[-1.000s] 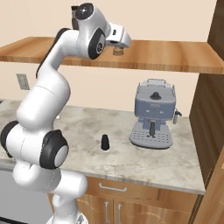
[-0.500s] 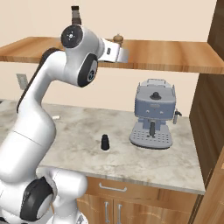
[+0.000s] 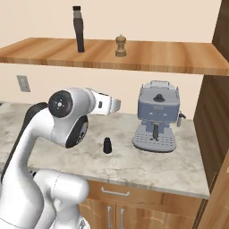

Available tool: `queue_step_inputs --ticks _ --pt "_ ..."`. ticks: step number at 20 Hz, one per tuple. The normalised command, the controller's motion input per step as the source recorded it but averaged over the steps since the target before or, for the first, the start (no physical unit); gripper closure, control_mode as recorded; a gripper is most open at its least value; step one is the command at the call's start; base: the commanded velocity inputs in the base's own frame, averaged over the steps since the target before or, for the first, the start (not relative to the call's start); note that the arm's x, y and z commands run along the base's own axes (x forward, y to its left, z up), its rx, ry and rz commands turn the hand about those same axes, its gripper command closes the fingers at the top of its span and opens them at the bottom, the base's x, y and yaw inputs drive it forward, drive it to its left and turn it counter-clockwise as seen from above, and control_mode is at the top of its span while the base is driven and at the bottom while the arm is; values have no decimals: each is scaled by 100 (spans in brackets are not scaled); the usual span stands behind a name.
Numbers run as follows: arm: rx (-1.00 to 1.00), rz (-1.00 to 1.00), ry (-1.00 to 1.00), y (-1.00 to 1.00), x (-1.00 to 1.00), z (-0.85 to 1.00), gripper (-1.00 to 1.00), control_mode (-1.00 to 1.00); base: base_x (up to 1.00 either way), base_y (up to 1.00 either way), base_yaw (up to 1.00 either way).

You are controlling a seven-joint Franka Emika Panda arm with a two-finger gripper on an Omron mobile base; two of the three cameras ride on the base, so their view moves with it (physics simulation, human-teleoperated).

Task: There are various items on the counter. Only move the condiments/shakers into the cabinet.

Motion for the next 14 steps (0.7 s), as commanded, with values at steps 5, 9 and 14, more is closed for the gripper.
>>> queue_step_inputs --ticks 5,9,14 --pt "-3 25 33 53 -98 -100 -100 -100 0 0 0" --pt "-3 8 71 31 -9 -100 -100 -100 0 0 0" --pt "-8 1 65 11 70 -71 -100 -100 0 0 0"
